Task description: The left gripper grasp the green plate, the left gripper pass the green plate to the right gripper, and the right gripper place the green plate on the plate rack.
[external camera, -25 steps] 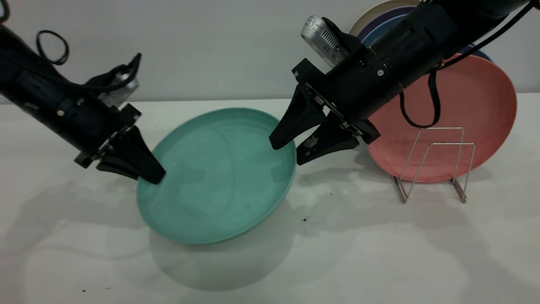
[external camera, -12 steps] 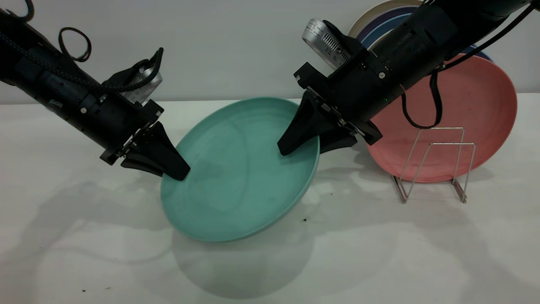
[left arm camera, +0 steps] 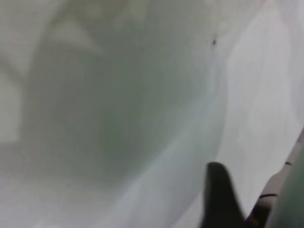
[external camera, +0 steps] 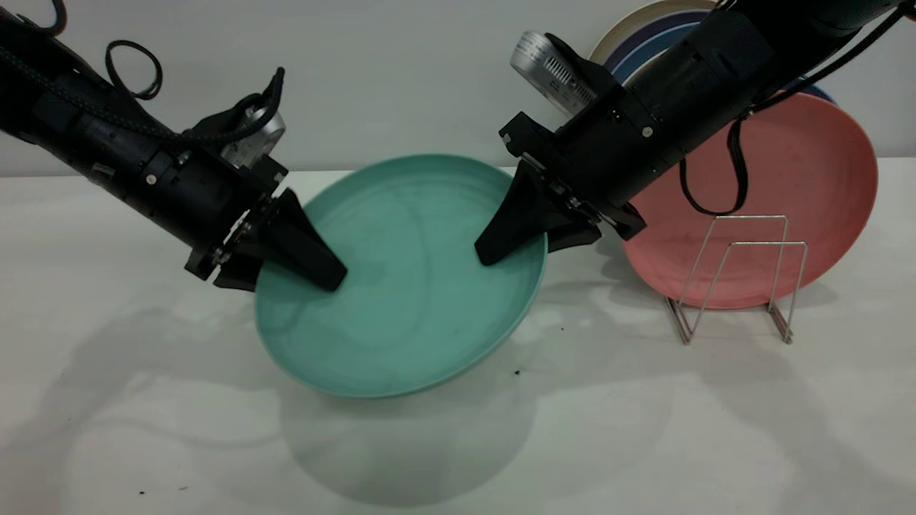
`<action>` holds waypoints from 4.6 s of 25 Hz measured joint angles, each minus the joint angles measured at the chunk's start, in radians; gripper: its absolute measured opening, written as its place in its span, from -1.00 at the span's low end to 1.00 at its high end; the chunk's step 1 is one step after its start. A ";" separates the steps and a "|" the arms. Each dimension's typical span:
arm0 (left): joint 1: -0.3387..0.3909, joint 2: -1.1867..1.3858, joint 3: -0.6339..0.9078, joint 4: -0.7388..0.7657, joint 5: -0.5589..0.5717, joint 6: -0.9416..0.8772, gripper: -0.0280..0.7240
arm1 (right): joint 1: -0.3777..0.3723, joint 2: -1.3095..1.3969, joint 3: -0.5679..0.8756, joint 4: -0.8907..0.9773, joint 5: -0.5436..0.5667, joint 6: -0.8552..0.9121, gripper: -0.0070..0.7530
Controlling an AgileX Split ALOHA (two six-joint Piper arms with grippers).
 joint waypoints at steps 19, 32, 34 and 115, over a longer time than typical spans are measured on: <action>0.013 -0.086 -0.019 0.078 0.096 -0.011 0.73 | -0.035 -0.013 -0.002 -0.089 -0.003 -0.181 -0.74; 0.084 -0.160 -0.019 0.113 0.123 -0.037 0.65 | -0.120 -0.337 -0.002 -0.292 0.094 -0.699 -0.74; 0.084 -0.160 -0.019 0.114 0.125 -0.038 0.64 | -0.118 -0.418 -0.002 -0.410 0.097 -0.789 -0.74; 0.084 -0.200 -0.019 0.120 0.176 -0.064 0.64 | -0.259 -0.554 0.111 -0.648 -0.023 -0.566 -0.03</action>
